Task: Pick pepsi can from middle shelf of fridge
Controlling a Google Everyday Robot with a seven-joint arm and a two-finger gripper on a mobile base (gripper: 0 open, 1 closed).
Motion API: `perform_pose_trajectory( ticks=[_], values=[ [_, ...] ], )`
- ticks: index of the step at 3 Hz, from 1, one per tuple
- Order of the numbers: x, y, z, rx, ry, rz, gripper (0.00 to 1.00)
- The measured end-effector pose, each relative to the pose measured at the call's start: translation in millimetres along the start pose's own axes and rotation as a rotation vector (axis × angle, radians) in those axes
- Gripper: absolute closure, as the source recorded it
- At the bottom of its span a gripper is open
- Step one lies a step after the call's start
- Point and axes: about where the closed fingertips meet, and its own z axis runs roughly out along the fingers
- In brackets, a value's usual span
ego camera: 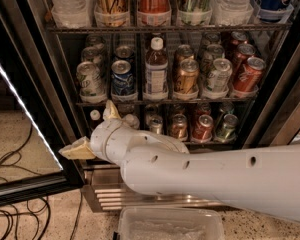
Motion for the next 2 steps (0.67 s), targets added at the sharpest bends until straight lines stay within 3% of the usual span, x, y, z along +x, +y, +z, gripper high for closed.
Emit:
perform_pose_trajectory(
  ticks=[1, 2],
  values=[
    [7, -13, 8, 0.049, -0.027, 0.055, 0.0],
    [30, -27, 31, 0.102, -0.099, 0.207, 0.0]
  ],
)
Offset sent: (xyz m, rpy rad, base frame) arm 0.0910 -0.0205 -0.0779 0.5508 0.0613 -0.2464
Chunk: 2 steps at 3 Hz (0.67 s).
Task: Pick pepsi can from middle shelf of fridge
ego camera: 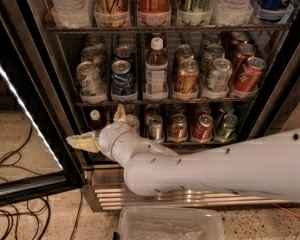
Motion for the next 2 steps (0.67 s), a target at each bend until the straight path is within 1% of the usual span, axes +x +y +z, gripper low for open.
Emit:
perform_pose_trajectory(
  ticks=[1, 2],
  values=[
    [38, 16, 22, 0.001, -0.044, 0.132, 0.0],
    [53, 12, 38, 0.109, -0.067, 0.164, 0.0]
  ],
)
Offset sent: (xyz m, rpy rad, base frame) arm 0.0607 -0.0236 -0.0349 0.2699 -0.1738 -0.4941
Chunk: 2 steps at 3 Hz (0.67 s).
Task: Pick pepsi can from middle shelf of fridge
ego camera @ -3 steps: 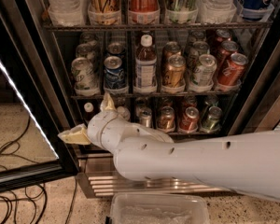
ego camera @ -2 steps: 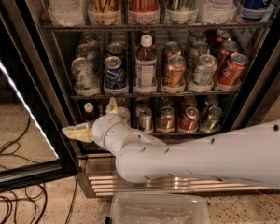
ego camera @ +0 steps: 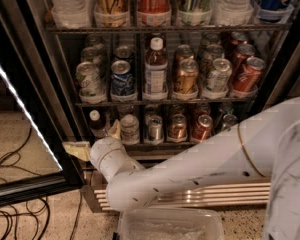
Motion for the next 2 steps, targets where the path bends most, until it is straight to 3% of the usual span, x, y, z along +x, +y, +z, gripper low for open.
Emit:
perform_pose_trajectory(
  ticks=[1, 2],
  values=[
    [-26, -4, -5, 0.138, -0.056, -0.096, 0.0],
    [-87, -27, -35, 0.339, -0.137, -0.227, 0.0]
  ],
)
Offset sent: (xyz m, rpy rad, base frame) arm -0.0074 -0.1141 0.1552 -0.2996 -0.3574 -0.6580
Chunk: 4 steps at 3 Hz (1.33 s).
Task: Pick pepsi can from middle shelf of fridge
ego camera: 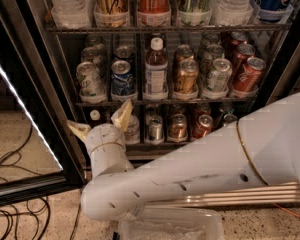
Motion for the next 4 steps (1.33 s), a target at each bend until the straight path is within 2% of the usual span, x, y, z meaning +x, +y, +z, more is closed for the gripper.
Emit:
perform_pose_trajectory(
  ticks=[1, 2, 3, 4],
  values=[
    [-32, -45, -20, 0.181, -0.009, -0.089, 0.0],
    [-42, -77, -29, 0.278, -0.024, -0.11, 0.0],
    [-42, -78, -20, 0.284, -0.034, -0.11, 0.0],
    [-43, -84, -8, 0.306, -0.05, -0.118, 0.18]
  ],
)
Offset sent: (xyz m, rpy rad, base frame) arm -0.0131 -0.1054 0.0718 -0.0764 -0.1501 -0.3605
